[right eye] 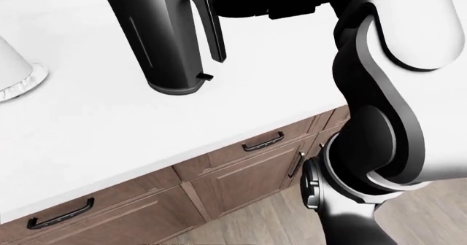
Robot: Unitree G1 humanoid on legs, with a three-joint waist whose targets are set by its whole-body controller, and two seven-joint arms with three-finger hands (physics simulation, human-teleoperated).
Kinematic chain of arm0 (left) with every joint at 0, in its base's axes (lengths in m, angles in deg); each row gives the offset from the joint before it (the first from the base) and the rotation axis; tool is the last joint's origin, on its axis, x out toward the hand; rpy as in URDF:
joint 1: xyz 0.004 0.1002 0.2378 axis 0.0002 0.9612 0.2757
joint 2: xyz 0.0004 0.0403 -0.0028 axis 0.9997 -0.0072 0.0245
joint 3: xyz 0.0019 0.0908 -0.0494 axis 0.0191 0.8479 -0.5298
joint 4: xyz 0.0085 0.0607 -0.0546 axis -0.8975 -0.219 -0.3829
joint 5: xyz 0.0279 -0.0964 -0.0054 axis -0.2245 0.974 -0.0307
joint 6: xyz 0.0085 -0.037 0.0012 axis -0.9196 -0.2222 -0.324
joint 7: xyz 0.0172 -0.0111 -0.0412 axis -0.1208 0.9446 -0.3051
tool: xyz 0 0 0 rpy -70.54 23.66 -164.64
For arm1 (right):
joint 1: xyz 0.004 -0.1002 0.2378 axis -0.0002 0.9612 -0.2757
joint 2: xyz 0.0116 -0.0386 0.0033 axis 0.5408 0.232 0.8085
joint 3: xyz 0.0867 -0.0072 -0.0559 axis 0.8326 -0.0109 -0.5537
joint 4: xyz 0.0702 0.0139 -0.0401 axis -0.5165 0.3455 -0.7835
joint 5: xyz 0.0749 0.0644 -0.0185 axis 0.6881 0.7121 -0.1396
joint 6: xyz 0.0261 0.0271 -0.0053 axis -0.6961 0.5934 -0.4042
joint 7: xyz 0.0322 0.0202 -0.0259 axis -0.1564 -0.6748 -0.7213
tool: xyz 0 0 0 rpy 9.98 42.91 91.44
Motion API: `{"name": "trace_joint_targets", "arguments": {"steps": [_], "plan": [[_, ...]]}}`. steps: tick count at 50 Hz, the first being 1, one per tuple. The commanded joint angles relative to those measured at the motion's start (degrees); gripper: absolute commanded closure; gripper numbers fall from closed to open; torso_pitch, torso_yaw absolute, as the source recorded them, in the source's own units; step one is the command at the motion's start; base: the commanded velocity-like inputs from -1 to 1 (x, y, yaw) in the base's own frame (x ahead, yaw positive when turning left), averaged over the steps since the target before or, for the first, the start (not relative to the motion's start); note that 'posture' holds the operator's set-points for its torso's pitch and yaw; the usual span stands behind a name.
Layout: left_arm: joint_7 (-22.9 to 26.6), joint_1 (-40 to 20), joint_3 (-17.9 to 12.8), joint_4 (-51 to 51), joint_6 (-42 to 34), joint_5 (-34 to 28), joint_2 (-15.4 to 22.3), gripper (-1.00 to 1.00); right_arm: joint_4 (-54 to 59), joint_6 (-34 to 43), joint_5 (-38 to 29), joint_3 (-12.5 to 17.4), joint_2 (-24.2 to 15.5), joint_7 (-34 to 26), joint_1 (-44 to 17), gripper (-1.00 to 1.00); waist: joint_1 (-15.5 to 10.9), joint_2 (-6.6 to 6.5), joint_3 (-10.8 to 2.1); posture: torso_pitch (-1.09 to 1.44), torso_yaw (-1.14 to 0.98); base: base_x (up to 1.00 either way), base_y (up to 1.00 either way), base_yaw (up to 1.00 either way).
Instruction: Press the button to open the lid of the electric kettle.
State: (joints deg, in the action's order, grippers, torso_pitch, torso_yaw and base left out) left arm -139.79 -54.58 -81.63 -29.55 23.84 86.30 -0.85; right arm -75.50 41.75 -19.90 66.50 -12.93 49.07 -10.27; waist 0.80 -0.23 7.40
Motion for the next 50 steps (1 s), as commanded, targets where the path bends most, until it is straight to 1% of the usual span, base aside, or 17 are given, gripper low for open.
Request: {"name": "trace_joint_targets", "arguments": {"steps": [1, 6, 8, 9, 10, 11, 15, 18, 20, 21, 23, 29, 35, 36, 40, 43, 50], "plan": [[0.1, -1.5, -2.6, 0.2, 1.7, -1.2, 1.3, -1.0, -1.2, -2.7, 0.4, -0.3, -0.4, 0.4, -2.1, -1.0, -0.5, 0.36, -2.07, 0.0, 0.0, 0.0, 0.0, 0.0], [0.4, -1.4, -2.7, 0.1, 1.7, -1.6, 1.0, -1.0, -1.3, -2.8, 0.5, -0.7, -1.0, 0.7, -1.9, -1.0, -0.5, 0.09, -0.9, 0.0, 0.0, 0.0, 0.0, 0.0], [0.3, -1.3, -2.7, 0.1, 1.6, -1.6, 1.0, -1.0, -1.4, -2.8, 0.5, -0.7, -1.0, 0.8, -2.0, -1.0, -0.6, -2.95, -2.65, 0.0, 0.0, 0.0, 0.0, 0.11], [0.2, -1.4, -2.8, 0.2, 1.6, -1.4, 1.0, -1.0, -1.4, -2.8, 0.4, -0.8, -1.1, 0.8, -1.9, -1.0, -0.6, -5.45, -5.22, 0.0, 0.0, 0.0, 0.0, 0.28], [0.5, -1.4, -2.7, 0.0, 1.6, -1.7, 1.0, -1.0, -1.3, -3.0, 0.4, -0.8, -1.2, 0.8, -1.8, -1.0, -1.2, -3.73, -4.38, 0.0, 0.0, 0.0, 0.0, 0.39], [0.5, -1.4, -2.7, -0.1, 1.6, -1.8, 0.9, -1.0, -1.3, -3.0, 0.4, -0.8, -1.3, 0.7, -1.8, -1.0, -1.1, -4.55, -4.65, 0.0, 0.0, 0.0, 0.0, 0.44], [0.1, -1.5, -2.7, 0.1, 1.5, -1.4, 1.0, -1.0, -1.3, -3.0, 0.4, -0.9, -1.3, 0.5, -1.8, -1.0, -1.3, -3.13, -4.76, 0.0, 0.0, 0.0, 0.0, 0.46], [0.3, -1.4, -2.8, 0.0, 1.5, -1.6, 1.0, -1.0, -1.3, -3.0, 0.4, -1.0, -1.3, 0.3, -1.8, -1.0, -0.8, -0.39, -3.7, 0.0, 0.0, 0.0, 0.0, 0.47], [0.4, -1.2, -2.7, 0.0, 1.5, -1.8, 0.9, -1.0, -1.4, -3.0, 0.4, -1.1, -1.3, 0.3, -1.8, -1.0, -0.2, 3.52, -5.1, 0.0, 0.0, 0.0, 0.0, 0.48], [0.4, -1.3, -2.8, 0.1, 1.5, -1.7, 1.0, -1.0, -1.5, -3.0, 0.3, -1.2, -1.3, 0.2, -1.7, -1.0, -0.4, 1.93, -4.83, 0.0, 0.0, 0.0, 0.0, 0.49], [0.3, -1.2, -2.7, 0.2, 1.4, -1.8, 0.9, -1.0, -1.5, -3.1, 0.3, -1.3, -1.2, 0.1, -1.7, -1.0, -1.2, 2.31, -5.49, 0.0, 0.0, 0.0, 0.0, 0.53], [0.5, -1.3, -2.6, 0.1, 1.3, -2.1, 0.8, -1.0, -1.5, -2.9, 0.1, -1.0, -1.1, -0.2, -1.8, -1.0, -1.8, -0.2, -4.51, 0.0, 0.0, 0.0, 0.0, 0.72], [0.1, -1.5, -2.6, 0.3, 1.0, -2.1, 0.8, -1.0, -1.3, -2.8, 0.1, -1.0, -0.8, -0.3, -1.9, -1.0, 0.2, -6.3, -4.76, 0.0, 0.0, 0.0, 0.0, 0.51], [-0.1, -1.6, -2.8, 0.2, 1.3, -2.1, 0.7, -1.0, -1.3, -2.8, -0.1, -1.0, -1.0, -0.1, -2.0, -1.0, 0.5, -4.17, -3.65, 0.0, 0.0, 0.0, 0.0, 0.0], [-1.3, -1.9, -2.4, 0.1, 0.2, -1.2, 1.1, -1.0, -1.1, -3.0, 0.2, -0.5, -1.0, 0.3, -2.0, -1.0, 0.8, -3.85, -3.39, -0.01, 0.0, 0.0, 0.0, 0.0], [-1.2, -1.8, -2.4, 0.1, 0.0, -1.4, 1.0, -1.0, -1.2, -2.7, 0.4, -0.6, -1.0, 0.4, -2.1, -1.0, 0.9, -1.35, -3.41, -0.04, 0.0, 0.0, 0.0, 0.0], [-1.0, -2.0, -2.2, 0.2, -0.1, -1.7, 0.7, -1.0, -1.2, -2.9, 0.6, -0.7, -1.2, 0.5, -2.1, -1.0, 0.6, -2.76, -6.55, -0.11, 0.0, 0.0, 0.0, 0.0]]}}
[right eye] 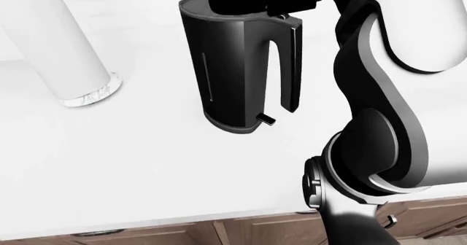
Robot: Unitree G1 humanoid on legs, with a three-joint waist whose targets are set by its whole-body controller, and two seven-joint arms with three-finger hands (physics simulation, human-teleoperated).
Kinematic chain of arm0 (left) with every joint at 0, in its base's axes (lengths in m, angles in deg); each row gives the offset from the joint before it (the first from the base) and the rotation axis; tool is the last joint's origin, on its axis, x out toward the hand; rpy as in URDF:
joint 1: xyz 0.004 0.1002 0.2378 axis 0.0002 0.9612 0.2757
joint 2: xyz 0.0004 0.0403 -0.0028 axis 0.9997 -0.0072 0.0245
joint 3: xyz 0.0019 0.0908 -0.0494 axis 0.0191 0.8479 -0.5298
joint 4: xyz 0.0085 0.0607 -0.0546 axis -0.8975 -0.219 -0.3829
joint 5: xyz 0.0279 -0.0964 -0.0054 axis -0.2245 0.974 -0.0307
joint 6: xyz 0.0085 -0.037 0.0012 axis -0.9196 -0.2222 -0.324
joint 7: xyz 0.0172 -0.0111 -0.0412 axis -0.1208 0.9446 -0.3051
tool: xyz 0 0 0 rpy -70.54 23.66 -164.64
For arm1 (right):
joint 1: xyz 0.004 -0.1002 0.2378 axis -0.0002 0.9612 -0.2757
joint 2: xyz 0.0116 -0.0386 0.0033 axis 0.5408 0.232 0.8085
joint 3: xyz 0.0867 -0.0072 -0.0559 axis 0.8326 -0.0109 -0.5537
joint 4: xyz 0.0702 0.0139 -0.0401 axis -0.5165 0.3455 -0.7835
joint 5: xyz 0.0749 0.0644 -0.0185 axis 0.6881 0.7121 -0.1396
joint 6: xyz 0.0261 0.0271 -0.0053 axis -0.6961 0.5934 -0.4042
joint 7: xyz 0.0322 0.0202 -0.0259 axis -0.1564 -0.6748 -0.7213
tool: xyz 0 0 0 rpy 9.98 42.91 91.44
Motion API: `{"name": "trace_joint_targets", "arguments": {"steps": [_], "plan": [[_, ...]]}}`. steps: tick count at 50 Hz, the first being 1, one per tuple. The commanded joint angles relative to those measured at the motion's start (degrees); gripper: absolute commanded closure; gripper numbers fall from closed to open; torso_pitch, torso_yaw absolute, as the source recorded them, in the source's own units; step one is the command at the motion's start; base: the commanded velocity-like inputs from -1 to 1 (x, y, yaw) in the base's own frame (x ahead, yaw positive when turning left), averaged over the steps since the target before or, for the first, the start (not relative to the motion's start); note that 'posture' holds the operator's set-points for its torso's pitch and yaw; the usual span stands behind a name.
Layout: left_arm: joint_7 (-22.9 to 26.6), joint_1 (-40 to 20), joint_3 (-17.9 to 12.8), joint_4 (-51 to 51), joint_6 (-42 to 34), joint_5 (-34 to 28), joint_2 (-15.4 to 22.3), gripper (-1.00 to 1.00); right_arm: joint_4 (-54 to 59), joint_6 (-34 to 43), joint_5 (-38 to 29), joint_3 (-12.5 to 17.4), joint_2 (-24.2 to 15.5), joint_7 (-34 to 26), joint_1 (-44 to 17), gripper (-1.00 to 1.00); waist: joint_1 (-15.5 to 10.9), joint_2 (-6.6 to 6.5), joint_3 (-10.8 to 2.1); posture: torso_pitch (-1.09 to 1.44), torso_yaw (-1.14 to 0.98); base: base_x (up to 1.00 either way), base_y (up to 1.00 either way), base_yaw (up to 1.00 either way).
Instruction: Press the button to open the lid of the electric kettle.
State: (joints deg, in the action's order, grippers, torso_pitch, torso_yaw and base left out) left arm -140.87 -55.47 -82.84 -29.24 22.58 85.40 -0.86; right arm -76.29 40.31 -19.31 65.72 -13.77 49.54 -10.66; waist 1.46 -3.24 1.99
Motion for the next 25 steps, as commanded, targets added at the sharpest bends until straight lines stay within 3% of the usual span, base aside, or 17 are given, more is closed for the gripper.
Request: {"name": "trace_joint_targets", "arguments": {"steps": [1, 17, 25], "plan": [[0.2, -1.0, -0.9, -0.2, 1.1, -1.0, 0.5, -1.0, -0.3, -1.5, 0.0, 0.0, -0.3, 0.1, -1.6, -1.0, -0.1, 0.13, -1.46, -0.12, 0.0, 0.0, 0.0, 0.0], [-0.4, -1.1, -1.4, -0.3, 1.4, 0.0, 0.6, -1.0, -0.5, -1.1, -0.1, -0.1, 0.0, 0.1, -1.5, -1.0, 0.3, -0.03, -6.64, -0.28, 0.0, 0.0, 0.0, 0.0], [-0.6, -0.9, -1.2, -0.3, 1.5, 0.2, 0.6, -1.0, -0.5, -1.2, -0.1, -0.1, 0.1, 0.1, -1.3, -1.0, 0.0, 0.04, -9.84, -0.36, 0.0, 0.0, 0.0, 0.0]]}}
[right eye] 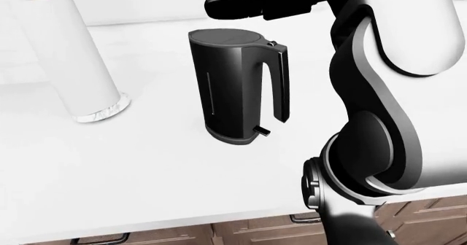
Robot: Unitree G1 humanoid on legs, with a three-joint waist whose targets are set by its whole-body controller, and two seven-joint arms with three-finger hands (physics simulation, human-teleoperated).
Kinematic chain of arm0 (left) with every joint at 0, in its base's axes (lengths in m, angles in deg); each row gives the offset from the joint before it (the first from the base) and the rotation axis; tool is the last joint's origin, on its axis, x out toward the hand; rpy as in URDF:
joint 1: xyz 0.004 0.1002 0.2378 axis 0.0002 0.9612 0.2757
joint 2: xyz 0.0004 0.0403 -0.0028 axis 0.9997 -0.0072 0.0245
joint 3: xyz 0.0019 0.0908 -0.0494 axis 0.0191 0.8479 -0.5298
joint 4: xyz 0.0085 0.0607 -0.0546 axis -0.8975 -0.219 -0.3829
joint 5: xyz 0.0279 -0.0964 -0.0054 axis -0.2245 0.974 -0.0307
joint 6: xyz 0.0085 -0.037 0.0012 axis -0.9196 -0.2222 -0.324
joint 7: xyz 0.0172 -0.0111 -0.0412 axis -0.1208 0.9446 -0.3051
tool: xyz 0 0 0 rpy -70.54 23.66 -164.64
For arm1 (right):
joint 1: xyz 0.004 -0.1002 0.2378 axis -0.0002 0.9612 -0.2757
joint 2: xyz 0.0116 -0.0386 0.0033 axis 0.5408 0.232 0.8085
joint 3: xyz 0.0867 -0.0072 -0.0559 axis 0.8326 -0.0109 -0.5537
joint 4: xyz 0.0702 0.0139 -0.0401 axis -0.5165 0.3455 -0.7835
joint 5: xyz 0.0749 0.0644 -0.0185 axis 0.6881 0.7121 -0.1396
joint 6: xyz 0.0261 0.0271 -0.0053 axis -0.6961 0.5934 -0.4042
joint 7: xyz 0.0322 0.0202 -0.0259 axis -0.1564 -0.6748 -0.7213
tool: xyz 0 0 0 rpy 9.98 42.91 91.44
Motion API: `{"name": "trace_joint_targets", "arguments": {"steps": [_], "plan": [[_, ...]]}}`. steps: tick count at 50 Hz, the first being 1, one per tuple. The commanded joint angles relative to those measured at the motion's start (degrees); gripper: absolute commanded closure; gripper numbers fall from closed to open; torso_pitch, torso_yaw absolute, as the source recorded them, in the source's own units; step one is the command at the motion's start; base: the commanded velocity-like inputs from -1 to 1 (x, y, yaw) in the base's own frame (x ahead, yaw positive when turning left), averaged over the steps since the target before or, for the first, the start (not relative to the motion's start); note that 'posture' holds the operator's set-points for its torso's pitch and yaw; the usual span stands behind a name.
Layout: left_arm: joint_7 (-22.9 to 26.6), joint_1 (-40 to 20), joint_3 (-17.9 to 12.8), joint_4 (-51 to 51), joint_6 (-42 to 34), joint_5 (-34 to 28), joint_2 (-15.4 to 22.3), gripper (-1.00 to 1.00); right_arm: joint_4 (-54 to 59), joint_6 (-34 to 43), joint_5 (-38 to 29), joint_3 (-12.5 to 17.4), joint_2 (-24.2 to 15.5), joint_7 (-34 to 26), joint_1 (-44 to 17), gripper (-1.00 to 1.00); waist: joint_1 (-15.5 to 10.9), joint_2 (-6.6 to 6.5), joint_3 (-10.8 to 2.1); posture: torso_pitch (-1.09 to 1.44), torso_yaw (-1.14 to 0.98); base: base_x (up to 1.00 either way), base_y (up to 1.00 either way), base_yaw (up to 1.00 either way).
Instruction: Press the button to open the lid of the electric kettle.
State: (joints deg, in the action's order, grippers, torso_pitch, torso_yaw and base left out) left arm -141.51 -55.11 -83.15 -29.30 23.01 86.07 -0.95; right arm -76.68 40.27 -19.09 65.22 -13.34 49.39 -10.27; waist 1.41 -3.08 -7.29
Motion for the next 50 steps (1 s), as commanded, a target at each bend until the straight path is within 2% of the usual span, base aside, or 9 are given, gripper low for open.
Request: {"name": "trace_joint_targets", "arguments": {"steps": [1, 14, 19, 33, 37, 40, 43, 50], "plan": [[0.1, -1.2, -1.0, -0.3, 1.1, -0.4, 0.7, -1.0, -0.1, -1.1, -0.3, 0.3, -0.3, 0.3, -1.7, -1.0, 0.0, -0.1, -1.0, -0.37, 0.0, 0.0, 0.0, 0.0], [0.2, -1.4, -1.0, 0.2, 1.1, -0.3, 0.6, -1.0, -0.2, -1.1, -0.2, 0.4, -0.4, 0.2, -1.8, -1.0, -1.2, 0.44, -6.63, -0.49, 0.0, 0.0, 0.0, 0.0], [0.8, -1.4, -0.6, 0.4, 1.4, -1.2, 0.2, -1.0, 0.2, -1.7, -0.5, 0.0, -0.2, 0.1, -1.5, -1.0, -1.6, 0.66, -7.68, -0.5, 0.0, 0.0, 0.0, 0.0], [1.3, -1.2, -0.8, 0.5, 1.2, -2.1, -0.6, -1.0, 0.6, -1.4, -1.0, 0.1, -0.2, -0.3, -2.0, -1.0, -2.3, 0.89, -8.47, -0.5, 0.0, 0.0, 0.0, 0.0], [1.5, -1.3, -0.7, 0.5, 1.2, -2.6, -0.8, -1.0, 3.1, -3.7, -1.8, -1.2, 0.1, -0.8, -1.4, -1.0, -2.3, 0.86, -8.58, -0.5, 0.0, 0.0, 0.0, 0.0], [1.7, -1.2, -0.4, 0.7, 1.0, -3.3, -1.5, -1.0, 7.5, -6.1, -2.8, -1.5, -1.4, -2.5, -2.1, -1.0, -2.2, 0.88, -8.79, -0.5, 0.0, 0.0, 0.0, 0.0], [1.4, -1.5, -0.6, 0.9, 0.7, -3.1, -1.7, -1.0, 15.8, -9.6, -4.3, -1.5, -3.1, -4.9, -5.3, -1.0, -2.1, 0.84, -8.94, -0.5, 0.0, 0.0, 0.0, 0.0], [1.9, -1.4, -0.7, 0.7, 0.8, -3.5, -1.7, -1.0, 33.3, -17.8, -8.6, -2.5, -3.6, -9.3, -10.8, -1.0, -1.7, 0.54, -9.06, -0.5, 0.0, 0.0, 0.0, 0.0]]}}
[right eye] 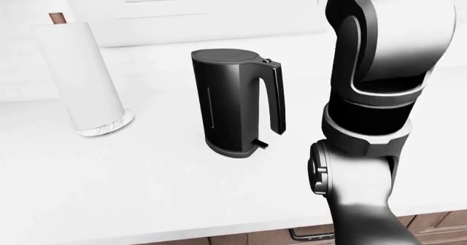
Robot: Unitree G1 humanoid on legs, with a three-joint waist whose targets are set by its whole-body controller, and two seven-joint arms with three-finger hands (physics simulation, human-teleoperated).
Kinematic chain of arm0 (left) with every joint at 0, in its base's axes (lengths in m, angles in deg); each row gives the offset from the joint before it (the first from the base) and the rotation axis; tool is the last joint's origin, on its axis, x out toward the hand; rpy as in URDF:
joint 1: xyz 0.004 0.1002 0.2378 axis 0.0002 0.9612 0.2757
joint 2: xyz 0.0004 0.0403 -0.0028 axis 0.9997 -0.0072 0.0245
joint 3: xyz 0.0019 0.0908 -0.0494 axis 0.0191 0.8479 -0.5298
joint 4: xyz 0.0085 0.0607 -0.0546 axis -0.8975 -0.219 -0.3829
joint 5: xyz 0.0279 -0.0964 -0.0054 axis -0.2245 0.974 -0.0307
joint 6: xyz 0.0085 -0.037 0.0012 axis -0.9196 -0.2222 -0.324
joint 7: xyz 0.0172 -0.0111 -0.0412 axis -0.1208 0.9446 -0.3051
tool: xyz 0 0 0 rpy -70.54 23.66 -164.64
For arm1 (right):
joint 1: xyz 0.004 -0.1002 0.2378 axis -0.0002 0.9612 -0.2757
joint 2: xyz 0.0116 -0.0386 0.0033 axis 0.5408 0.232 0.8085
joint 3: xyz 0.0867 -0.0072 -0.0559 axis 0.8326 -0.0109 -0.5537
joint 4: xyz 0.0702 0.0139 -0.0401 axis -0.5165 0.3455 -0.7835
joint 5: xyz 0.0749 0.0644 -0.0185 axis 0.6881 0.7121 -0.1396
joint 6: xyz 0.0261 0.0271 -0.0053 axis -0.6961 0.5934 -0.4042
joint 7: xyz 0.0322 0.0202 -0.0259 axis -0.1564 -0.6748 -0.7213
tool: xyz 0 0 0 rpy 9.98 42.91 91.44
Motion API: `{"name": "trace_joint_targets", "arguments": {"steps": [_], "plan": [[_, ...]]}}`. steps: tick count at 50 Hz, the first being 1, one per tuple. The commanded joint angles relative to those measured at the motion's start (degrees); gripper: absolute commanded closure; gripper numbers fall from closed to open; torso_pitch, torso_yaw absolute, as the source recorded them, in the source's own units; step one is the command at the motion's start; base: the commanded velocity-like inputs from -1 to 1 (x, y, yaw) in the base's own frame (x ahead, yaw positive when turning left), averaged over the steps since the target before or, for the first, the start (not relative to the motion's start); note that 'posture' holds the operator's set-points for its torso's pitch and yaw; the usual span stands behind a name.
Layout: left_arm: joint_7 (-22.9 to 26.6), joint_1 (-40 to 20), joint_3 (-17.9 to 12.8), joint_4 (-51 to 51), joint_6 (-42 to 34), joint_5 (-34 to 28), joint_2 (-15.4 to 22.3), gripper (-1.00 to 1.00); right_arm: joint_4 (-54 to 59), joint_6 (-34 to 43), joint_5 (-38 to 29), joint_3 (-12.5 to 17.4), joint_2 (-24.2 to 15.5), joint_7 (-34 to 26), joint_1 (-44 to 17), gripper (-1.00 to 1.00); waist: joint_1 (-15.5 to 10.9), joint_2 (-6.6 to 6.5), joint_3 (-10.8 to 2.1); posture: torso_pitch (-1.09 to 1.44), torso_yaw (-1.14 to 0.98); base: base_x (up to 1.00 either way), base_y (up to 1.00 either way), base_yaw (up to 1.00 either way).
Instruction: Press the button to open the lid of the electric kettle.
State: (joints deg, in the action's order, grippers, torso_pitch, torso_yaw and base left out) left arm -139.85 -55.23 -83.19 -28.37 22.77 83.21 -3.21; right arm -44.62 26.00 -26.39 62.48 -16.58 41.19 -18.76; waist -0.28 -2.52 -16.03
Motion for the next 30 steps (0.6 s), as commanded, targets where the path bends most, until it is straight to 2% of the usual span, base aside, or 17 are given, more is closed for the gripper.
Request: {"name": "trace_joint_targets", "arguments": {"steps": [1, 6, 13, 22, 30], "plan": [[0.2, -1.3, -0.7, -0.3, 1.0, -0.6, 0.6, -1.0, 3.1, -4.4, -1.8, 0.4, -0.4, -1.5, -2.7, -1.0, 0.1, -0.08, -0.34, -0.5, 0.0, 0.0, 0.0, 0.0], [0.4, -1.2, -0.6, -0.3, 1.0, -0.9, 0.5, -1.0, 13.0, -9.2, -4.7, 0.3, -0.5, -3.7, -3.1, -1.0, 0.2, -0.17, -0.45, -0.5, 0.0, 0.0, 0.0, 0.0], [0.3, -1.3, -0.5, 0.0, 0.6, -1.1, 0.2, -1.0, 20.3, -10.8, -9.8, -1.2, 0.0, -8.5, -5.1, -1.0, 0.4, -0.39, -0.47, -0.5, 0.0, 0.0, 0.0, 0.0], [0.5, -1.2, -0.5, 0.1, 0.4, -1.4, -0.2, -1.0, 30.9, -17.1, -14.9, -1.4, 2.1, -10.0, -6.9, -1.0, 0.4, -0.88, -0.39, -0.5, 0.0, 0.0, 0.0, 0.0], [0.5, -1.3, -0.6, 0.1, 0.1, -1.5, -0.4, -1.0, 34.8, -19.2, -17.0, -1.3, 2.9, -11.1, -6.7, -1.0, 0.3, -0.91, -0.39, -0.5, 0.0, 0.0, 0.0, 0.0]]}}
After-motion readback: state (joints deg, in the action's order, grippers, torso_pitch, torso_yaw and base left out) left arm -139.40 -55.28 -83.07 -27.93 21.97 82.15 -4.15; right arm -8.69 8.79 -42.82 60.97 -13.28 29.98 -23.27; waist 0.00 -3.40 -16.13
